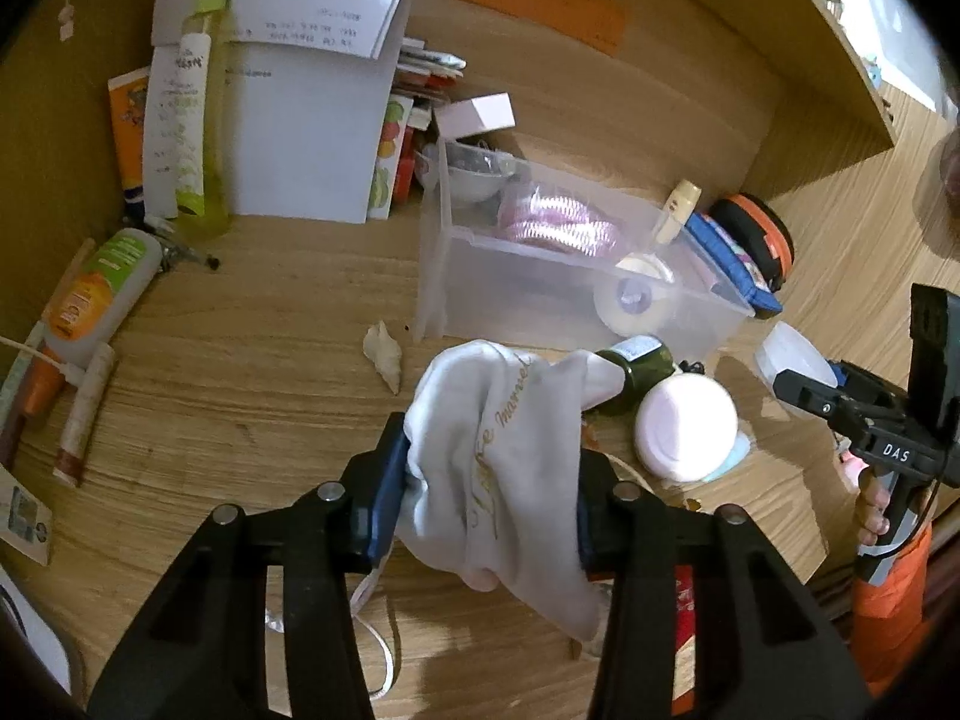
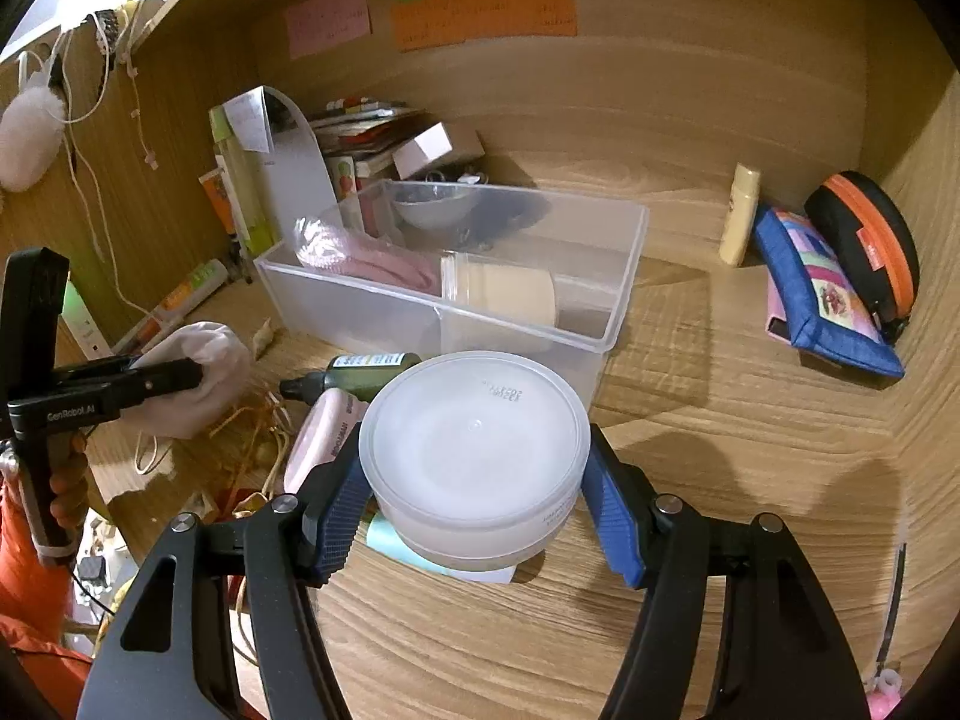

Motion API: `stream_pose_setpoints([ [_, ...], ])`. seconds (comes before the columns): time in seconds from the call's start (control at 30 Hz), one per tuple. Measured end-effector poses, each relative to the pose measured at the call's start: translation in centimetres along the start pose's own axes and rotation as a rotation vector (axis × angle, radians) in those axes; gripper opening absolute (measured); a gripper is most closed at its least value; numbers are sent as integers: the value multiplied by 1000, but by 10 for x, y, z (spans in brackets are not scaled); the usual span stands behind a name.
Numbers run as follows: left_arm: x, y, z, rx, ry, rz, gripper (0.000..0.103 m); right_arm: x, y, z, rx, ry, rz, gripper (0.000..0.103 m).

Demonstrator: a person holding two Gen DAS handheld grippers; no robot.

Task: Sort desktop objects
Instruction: 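Grasp the white pouch with the left tool while the right tool grasps the white lidded jar, then carry the white pouch and white jar over the clear box with both tools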

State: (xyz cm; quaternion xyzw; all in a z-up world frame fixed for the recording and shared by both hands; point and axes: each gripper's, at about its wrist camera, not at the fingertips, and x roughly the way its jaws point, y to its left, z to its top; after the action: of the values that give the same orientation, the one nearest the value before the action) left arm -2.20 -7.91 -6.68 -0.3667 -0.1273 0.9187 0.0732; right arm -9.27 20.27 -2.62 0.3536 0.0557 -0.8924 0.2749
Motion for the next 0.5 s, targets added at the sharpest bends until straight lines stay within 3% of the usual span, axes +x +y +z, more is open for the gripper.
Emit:
stream_pose_setpoints([
  [0.5,-31,-3,22,-10,-113,-36,43,-20,1,15,18,-74,17,63],
])
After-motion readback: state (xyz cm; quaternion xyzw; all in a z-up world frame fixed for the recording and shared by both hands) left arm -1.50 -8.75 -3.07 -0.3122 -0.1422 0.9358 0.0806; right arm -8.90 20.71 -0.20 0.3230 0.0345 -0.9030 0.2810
